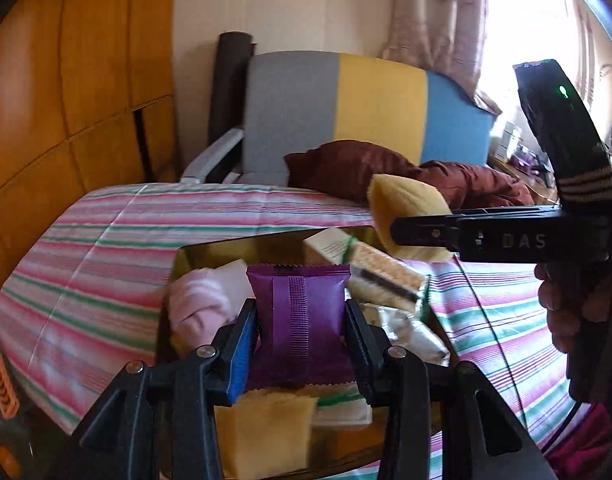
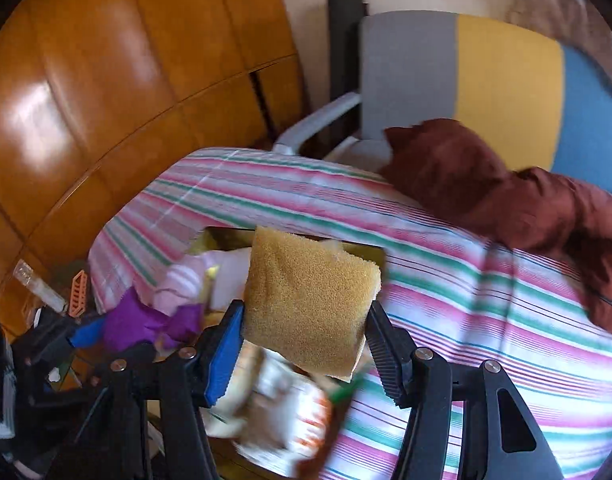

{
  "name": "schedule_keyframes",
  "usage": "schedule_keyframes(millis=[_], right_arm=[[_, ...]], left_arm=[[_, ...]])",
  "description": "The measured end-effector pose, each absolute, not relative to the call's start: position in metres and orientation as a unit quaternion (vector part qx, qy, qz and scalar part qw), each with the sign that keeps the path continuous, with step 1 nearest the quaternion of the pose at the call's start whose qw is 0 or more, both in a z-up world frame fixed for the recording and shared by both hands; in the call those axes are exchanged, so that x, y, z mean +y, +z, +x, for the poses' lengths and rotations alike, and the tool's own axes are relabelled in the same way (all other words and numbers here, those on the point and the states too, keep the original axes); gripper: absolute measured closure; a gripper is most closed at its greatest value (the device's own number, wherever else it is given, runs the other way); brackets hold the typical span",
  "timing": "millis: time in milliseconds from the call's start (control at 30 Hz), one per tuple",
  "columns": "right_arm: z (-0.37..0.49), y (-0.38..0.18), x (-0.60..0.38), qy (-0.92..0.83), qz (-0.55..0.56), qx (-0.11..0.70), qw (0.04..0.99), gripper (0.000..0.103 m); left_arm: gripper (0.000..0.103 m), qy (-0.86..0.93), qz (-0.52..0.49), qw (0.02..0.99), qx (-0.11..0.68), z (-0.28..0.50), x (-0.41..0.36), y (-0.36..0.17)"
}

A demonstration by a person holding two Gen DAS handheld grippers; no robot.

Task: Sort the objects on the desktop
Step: 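Carry the sponge and purple candy to the gold tray and release both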

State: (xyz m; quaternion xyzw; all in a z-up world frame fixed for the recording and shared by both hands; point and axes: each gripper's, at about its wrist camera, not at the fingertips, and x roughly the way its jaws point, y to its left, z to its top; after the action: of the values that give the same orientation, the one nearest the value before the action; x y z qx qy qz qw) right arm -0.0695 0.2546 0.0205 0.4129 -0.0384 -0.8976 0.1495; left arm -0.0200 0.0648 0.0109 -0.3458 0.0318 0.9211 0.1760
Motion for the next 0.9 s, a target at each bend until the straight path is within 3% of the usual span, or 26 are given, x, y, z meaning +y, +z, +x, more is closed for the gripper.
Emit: schedule_keyframes(millis=[700, 900], right_arm=[[-0.121, -0.005, 0.186, -0.879, 0.451, -0.021, 0.156, 0.041], [-0.125, -0.014, 0.185, -0.873, 0.459, -0.028, 0.160, 0.034]], left_arm=[[0.060, 0.912, -0.384, 0.148, -0.002, -0.038, 0.039, -0.031], [0.054, 0.907, -0.395, 0.146, -0.005, -0.041, 0.042, -0.040]])
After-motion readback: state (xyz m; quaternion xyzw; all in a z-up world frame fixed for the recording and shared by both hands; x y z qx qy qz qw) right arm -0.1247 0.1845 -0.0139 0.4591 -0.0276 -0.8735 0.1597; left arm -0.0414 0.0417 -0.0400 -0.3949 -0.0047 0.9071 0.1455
